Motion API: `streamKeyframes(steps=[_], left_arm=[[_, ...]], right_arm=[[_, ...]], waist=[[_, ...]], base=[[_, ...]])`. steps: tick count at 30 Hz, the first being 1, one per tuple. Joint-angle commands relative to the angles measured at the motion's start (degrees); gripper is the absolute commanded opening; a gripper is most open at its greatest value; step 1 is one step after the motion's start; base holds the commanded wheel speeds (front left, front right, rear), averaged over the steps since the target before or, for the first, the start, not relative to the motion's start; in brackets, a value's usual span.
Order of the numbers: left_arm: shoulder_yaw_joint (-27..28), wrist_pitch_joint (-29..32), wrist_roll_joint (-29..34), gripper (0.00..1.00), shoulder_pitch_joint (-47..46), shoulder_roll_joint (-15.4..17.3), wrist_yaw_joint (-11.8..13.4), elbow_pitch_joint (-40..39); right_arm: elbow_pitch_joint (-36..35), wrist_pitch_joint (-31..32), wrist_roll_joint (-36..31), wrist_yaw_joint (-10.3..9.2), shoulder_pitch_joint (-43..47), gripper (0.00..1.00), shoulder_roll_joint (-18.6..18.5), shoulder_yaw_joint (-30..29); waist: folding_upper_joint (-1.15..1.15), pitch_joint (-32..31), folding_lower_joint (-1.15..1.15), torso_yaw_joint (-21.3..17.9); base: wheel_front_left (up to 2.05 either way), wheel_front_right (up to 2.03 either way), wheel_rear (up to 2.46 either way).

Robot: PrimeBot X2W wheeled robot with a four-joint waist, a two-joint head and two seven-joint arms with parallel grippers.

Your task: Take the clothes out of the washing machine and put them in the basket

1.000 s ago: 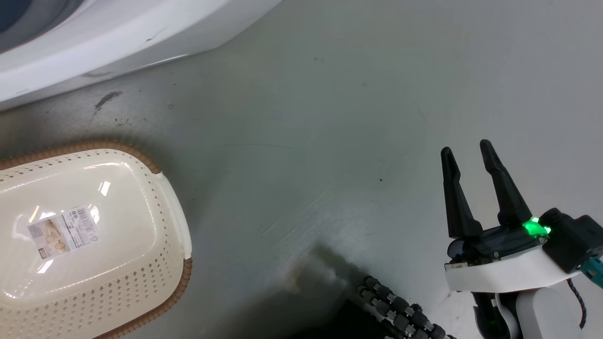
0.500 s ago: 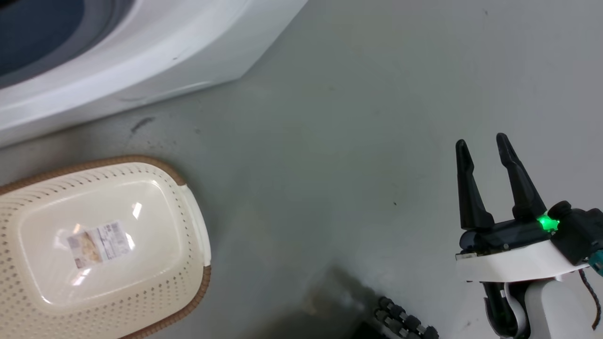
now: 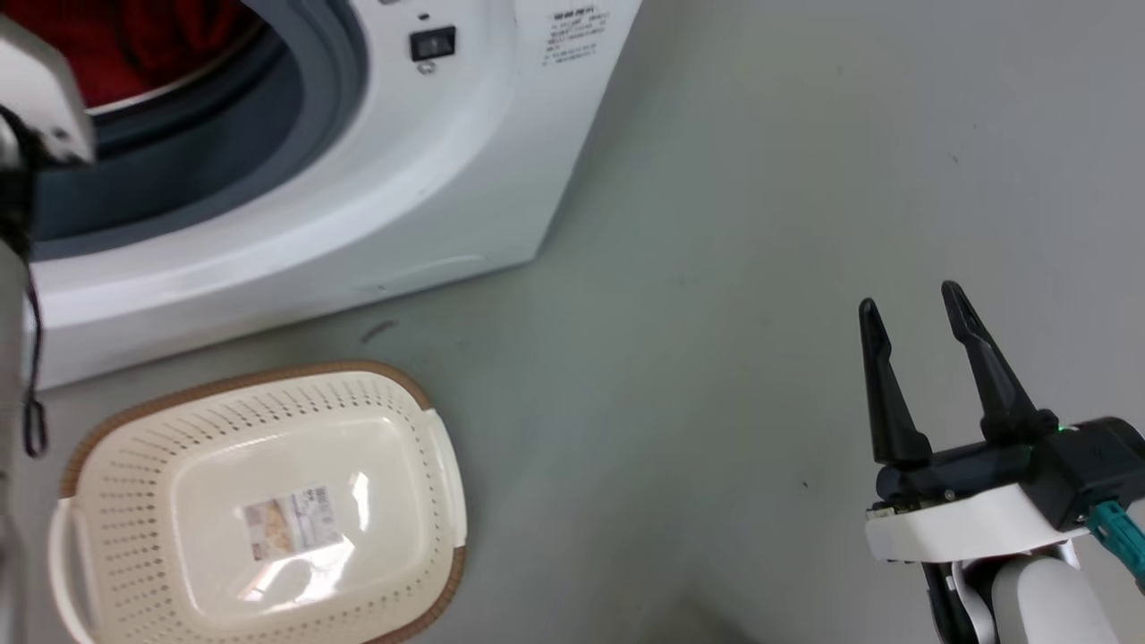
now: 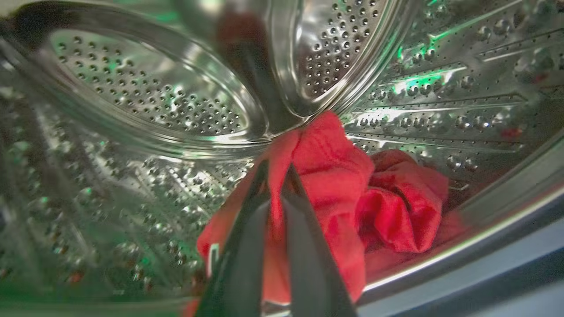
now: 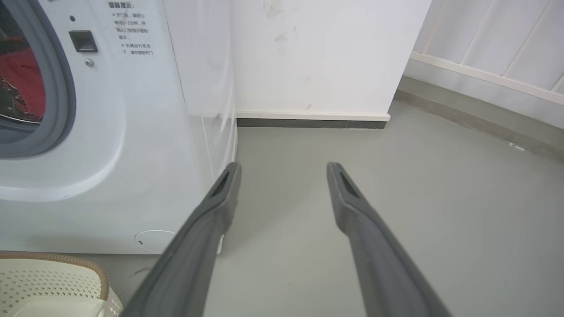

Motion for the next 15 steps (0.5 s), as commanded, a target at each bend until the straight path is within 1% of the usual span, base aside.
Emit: streamKeyframes(steps=[1,4,8,10,13,15], left_arm=[[-0.2,-2.3,-0.3,0.0,2.5,-1.3,-0.2,0.7],[-0.1,-4.9,-1.3,0.0,6.0,-3.5,-0.4,1.1],[0.2,-6.2,-2.0,0.0,11.2,-5.9,-0.4,-0.5],[1.3,-6.3,-2.4,0.0,13.8,-6.9,-0.1,-4.0],[3.9,-6.3,-3.5,0.0,19.7,-7.9,-1.1,-10.3],[5.3,-6.3,-3.0,0.0,23.2,-8.1,-1.3,-14.3]], right_arm=[[0.2,-0.1,-0.8,-0.08,1.0,1.0,-0.1,-0.6],[0.5,-0.1,-1.7,-0.08,1.7,1.0,-0.1,-1.5],[0.9,-0.1,-2.2,-0.08,3.1,1.0,-0.1,-2.5],[1.2,-0.1,-2.4,-0.08,3.7,1.0,-0.1,-2.9],[1.8,-0.1,-2.7,-0.08,4.5,1.0,0.0,-2.9],[2.0,-0.1,-2.9,-0.08,5.2,1.0,0.0,-2.6]], waist=[[0.0,-4.2,0.01,2.8],[0.0,-7.1,0.01,4.0],[0.0,-11.0,0.01,5.4],[0.0,-13.0,0.01,6.1],[0.0,-15.9,0.01,7.0],[0.0,-17.6,0.01,7.6]], base=[[0.0,0.0,0.0],[0.0,0.0,0.0],[0.0,0.0,0.0],[0.0,0.0,0.0],[0.0,0.0,0.0],[0.0,0.0,0.0]])
